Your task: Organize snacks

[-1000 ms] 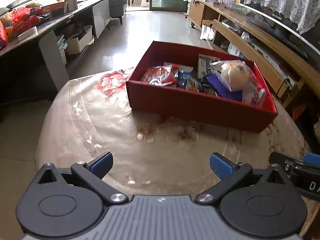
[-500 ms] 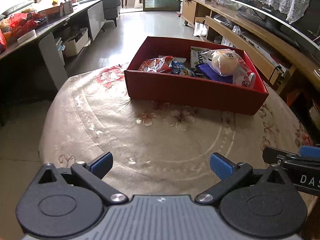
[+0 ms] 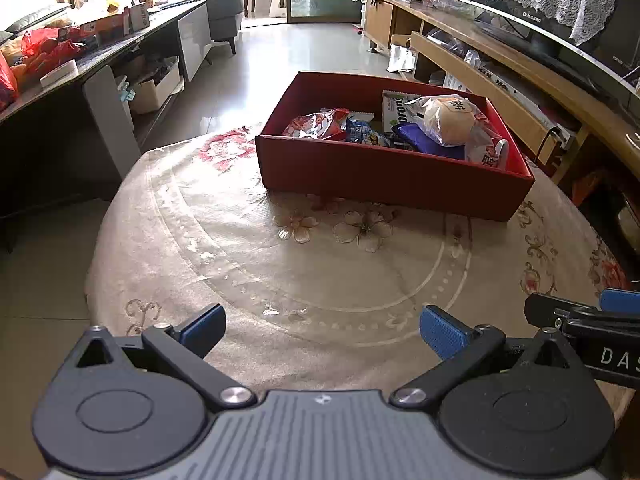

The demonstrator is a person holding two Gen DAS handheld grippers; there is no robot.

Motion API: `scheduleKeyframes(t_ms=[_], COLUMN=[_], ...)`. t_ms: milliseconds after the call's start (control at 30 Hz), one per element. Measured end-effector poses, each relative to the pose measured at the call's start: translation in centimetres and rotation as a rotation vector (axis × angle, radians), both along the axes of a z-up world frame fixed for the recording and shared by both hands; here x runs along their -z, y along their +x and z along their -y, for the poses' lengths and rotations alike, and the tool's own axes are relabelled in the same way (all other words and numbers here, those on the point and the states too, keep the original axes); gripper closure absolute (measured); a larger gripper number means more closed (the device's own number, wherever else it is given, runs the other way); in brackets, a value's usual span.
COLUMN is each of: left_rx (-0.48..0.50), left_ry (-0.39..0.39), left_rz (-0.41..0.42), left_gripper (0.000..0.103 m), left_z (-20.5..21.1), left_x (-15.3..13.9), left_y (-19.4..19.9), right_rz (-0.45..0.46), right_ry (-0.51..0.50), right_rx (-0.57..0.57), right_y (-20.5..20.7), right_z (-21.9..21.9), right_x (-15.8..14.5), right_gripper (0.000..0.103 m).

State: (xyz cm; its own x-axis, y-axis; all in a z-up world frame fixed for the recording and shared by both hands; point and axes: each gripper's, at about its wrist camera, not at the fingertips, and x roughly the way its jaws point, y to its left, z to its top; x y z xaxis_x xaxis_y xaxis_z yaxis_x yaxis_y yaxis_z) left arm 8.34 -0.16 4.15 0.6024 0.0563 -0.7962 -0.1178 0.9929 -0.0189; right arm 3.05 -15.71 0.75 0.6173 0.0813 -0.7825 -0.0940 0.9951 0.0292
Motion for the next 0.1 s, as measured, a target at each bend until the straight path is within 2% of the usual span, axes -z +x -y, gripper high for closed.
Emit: scheduleKeyframes(t_ms=[100], left_rx=[0.001], left_ry=[0.002], left_rz=[0.001], left_gripper=[0.0], left_z=[0.01], left_x=[-0.02], left_y=[-0.12], right_rz=[-0.001], right_ry=[0.004], right_rx=[-0.002], right_y=[-0.06], right_z=[0.05], right_x=[-0.03], right_gripper=[0.014])
